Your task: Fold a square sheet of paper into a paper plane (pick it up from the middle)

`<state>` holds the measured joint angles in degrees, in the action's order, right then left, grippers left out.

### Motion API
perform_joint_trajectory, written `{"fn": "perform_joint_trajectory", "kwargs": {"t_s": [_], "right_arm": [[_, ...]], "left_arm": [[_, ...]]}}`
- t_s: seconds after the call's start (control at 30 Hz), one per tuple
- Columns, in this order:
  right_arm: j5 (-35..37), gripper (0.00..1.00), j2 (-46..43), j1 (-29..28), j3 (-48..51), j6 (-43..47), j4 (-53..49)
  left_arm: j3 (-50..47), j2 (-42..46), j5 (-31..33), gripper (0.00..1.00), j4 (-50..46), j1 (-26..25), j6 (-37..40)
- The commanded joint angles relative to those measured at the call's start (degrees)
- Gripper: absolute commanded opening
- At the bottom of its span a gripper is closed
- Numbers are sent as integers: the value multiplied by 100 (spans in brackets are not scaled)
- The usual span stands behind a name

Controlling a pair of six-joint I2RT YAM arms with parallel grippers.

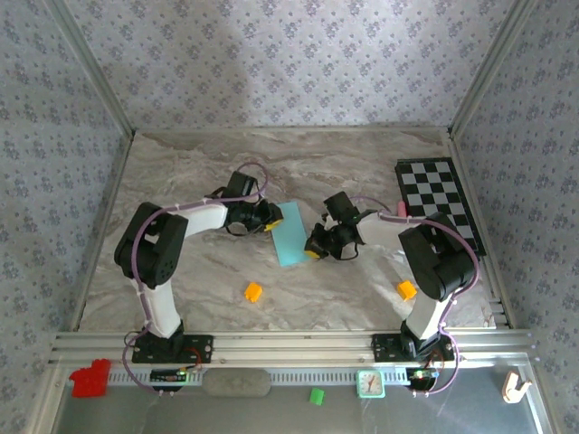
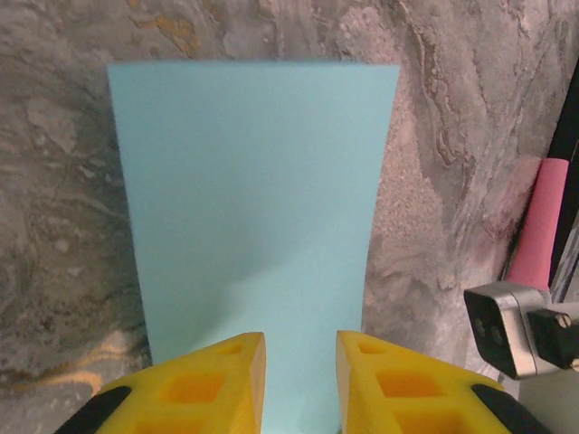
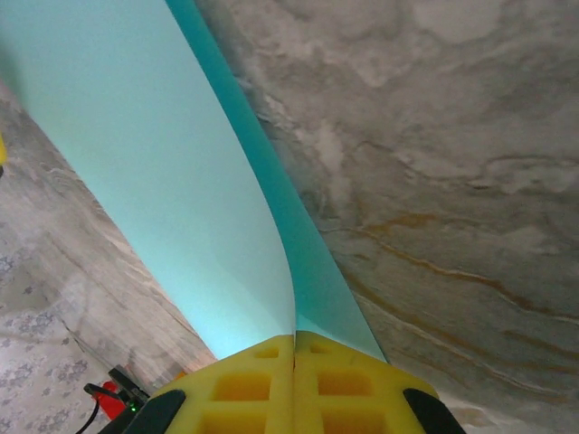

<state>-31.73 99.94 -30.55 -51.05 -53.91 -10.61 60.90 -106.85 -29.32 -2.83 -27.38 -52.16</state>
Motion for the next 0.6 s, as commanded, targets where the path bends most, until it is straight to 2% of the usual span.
{"fn": "perform_joint_trajectory", "kwargs": {"t_s": [0.0, 0.33, 0.57], "right_arm": [[99, 2, -142, 35, -195, 197, -324], [-466, 1, 99, -71, -638, 381, -55], [-521, 1, 490, -182, -1109, 365, 50]], "left_arm": [[87, -226, -108, 27, -6, 31, -5], [190, -519, -57, 25, -309, 31, 133], [231, -568, -37, 23, -367, 31, 179]]}}
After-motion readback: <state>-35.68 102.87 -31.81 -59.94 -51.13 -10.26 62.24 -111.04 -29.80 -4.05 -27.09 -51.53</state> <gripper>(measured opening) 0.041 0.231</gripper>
